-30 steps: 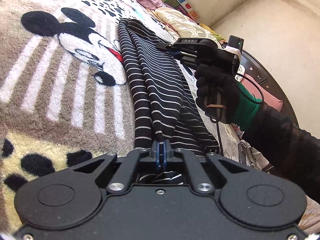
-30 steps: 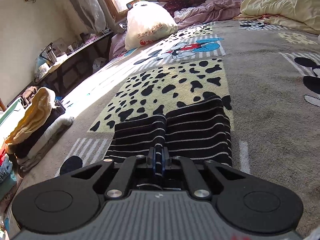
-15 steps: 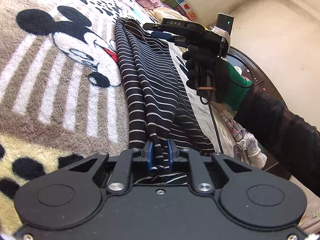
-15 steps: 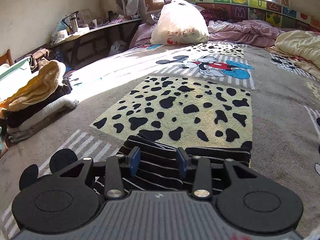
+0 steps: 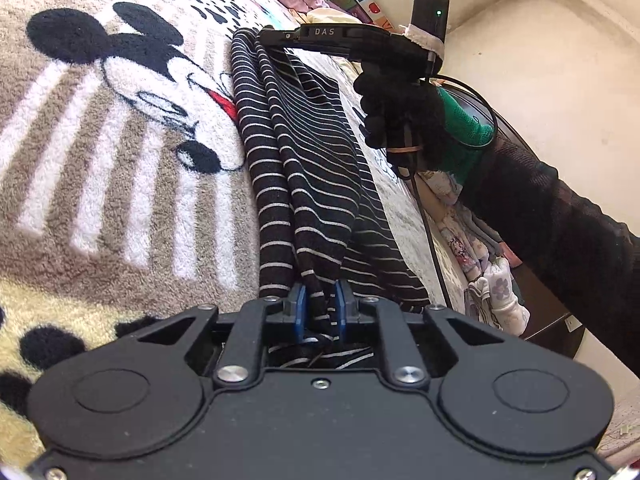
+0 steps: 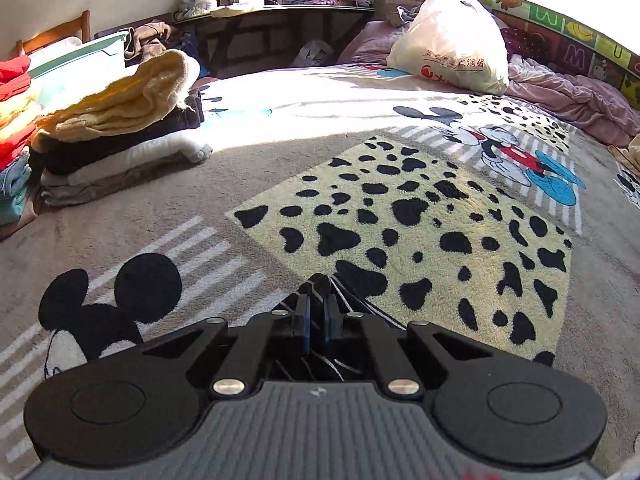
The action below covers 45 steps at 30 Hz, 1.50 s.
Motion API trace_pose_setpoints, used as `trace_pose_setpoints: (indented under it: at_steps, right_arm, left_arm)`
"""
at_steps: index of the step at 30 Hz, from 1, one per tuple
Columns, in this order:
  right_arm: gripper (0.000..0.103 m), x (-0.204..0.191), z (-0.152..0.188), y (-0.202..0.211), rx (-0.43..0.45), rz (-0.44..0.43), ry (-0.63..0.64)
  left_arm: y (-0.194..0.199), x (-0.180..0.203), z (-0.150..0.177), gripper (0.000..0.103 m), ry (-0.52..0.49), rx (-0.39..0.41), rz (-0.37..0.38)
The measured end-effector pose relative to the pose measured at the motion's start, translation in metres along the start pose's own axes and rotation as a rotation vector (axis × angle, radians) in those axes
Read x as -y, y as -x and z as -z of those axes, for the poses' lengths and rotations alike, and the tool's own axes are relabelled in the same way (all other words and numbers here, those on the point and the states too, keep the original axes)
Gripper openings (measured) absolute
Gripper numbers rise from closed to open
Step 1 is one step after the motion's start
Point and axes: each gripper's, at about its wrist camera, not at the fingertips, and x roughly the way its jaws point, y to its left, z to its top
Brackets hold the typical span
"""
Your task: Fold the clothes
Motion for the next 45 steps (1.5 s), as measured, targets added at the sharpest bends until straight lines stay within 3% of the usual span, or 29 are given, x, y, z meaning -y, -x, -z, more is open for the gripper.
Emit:
trace_pose_setpoints:
  at_steps: [2,5,7,8,9,10,12,13,18,22,24,26,27,32,37,45]
  right_arm:
    - [0.008,0.004,-0.002,0.005,0.039,0.000,-0.030]
    - [0.010,0.006,-0.001,-0.006,0.017,0.035,-0.036]
    - [0.028,0.006,0.003,-0.016,-0.020,0.052,-0.047]
    - [0.047,0.005,0.004,-0.018,-0.028,0.074,-0.043]
    - [0.054,0.005,0.004,-0.013,-0.012,0.077,-0.048]
    - [0.053,0.005,0.005,-0.008,0.004,0.081,-0.052]
    - [0.054,0.004,0.004,0.003,0.040,0.089,-0.058]
    - [0.054,0.003,0.002,0.015,0.065,0.095,-0.053]
    - [0.054,-0.017,0.018,0.080,0.164,0.048,-0.035]
    - [0.046,-0.028,0.038,0.090,0.143,0.030,-0.057]
    - [0.046,-0.032,0.046,0.091,0.126,0.025,-0.070]
    - [0.046,-0.037,0.055,0.092,0.109,0.020,-0.083]
    - [0.046,-0.039,0.059,0.093,0.101,0.017,-0.089]
    - [0.046,-0.050,0.081,0.095,0.058,0.004,-0.121]
    - [0.046,-0.037,0.057,0.071,0.066,-0.038,-0.170]
    - [0.044,0.037,0.044,-0.005,0.004,-0.028,-0.468]
  left_arm:
    - [0.000,0.000,0.000,0.013,0.000,0.001,-0.001]
    - [0.001,-0.001,0.000,0.013,0.010,0.003,0.001]
    - [0.002,-0.002,0.000,0.013,0.016,0.002,0.002]
    - [0.002,-0.001,0.000,0.013,0.016,0.001,0.003]
    - [0.002,-0.001,0.000,0.013,0.017,-0.001,0.003]
    - [0.002,-0.001,0.000,0.013,0.013,-0.006,0.006]
    - [0.006,0.003,-0.001,0.028,-0.013,-0.010,0.019]
    - [0.010,0.005,-0.001,0.030,-0.022,0.001,0.018]
    - [0.032,0.016,-0.003,0.030,-0.108,0.123,-0.052]
    - [0.023,0.037,-0.002,0.030,-0.233,0.172,-0.048]
    - [0.008,0.047,-0.001,0.030,-0.298,0.156,-0.060]
    - [-0.016,0.044,0.002,0.029,-0.298,0.055,-0.147]
    - [-0.021,0.042,0.002,0.022,-0.296,0.029,-0.166]
    - [-0.016,0.038,0.003,0.022,-0.247,0.032,-0.157]
    - [-0.018,0.042,0.010,0.022,-0.277,0.041,-0.170]
    - [-0.018,0.032,0.005,0.022,-0.235,0.029,-0.124]
